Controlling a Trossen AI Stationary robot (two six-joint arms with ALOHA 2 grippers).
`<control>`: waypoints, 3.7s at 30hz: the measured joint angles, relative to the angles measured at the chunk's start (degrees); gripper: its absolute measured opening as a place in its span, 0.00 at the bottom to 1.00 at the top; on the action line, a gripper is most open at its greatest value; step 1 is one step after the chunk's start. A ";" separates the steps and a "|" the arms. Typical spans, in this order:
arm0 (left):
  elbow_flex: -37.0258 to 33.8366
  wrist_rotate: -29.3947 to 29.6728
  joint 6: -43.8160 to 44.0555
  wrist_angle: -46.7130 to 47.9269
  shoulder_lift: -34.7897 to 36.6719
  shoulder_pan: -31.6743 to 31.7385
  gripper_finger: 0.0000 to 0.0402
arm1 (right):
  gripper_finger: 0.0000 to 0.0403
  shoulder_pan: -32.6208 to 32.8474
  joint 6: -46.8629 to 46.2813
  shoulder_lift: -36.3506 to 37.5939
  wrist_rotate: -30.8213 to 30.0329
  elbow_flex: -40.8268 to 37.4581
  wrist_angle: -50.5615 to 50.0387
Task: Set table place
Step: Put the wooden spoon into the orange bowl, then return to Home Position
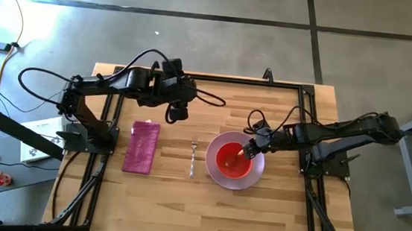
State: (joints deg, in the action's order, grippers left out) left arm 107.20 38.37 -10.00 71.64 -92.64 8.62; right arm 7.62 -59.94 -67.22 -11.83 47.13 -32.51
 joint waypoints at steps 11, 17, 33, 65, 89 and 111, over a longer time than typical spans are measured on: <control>0.00 -0.02 -0.04 0.02 0.00 0.00 0.53 | 0.24 -0.48 -0.02 0.02 0.08 0.00 -4.27; 0.00 -0.02 -0.09 0.04 0.00 0.00 0.53 | 0.25 -0.50 0.25 0.02 -0.17 0.00 -8.65; 0.00 -0.04 -0.22 0.05 0.00 0.00 0.53 | 0.25 -2.83 2.57 0.04 1.00 0.00 -10.36; 0.00 -0.13 -0.13 0.08 0.00 0.00 0.53 | 0.50 -5.95 8.60 0.27 0.44 0.02 -12.16; -0.02 0.85 3.95 12.33 0.28 -2.20 0.03 | 0.02 -11.85 28.89 25.70 -21.79 22.70 -32.45; -71.95 -14.38 4.51 -69.06 42.07 -6.40 0.00 | 0.00 -11.80 43.23 59.91 -10.26 3.18 -14.69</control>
State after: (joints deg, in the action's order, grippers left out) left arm 35.25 23.99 -5.49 2.58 -50.58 2.22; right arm -4.19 -16.71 -7.31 -22.09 50.32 -47.21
